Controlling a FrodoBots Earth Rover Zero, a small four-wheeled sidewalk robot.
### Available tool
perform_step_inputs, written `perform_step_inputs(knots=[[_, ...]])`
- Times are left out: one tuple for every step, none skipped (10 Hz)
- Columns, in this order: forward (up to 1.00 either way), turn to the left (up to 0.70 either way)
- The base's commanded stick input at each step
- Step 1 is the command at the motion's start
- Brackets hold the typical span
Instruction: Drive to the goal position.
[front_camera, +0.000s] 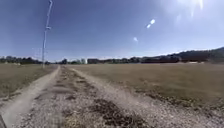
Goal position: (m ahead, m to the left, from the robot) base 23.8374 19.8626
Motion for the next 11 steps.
perform_step_inputs(knots=[[0.70, 0.00], [0.70, 0.00], [0.70, 0.00], [0.70, 0.00], [0.70, 0.00], [0.70, 0.00], [0.70, 0.00], [0.70, 0.00], [0.70, 0.00], [0.70, 0.00], [0.70, 0.00]])
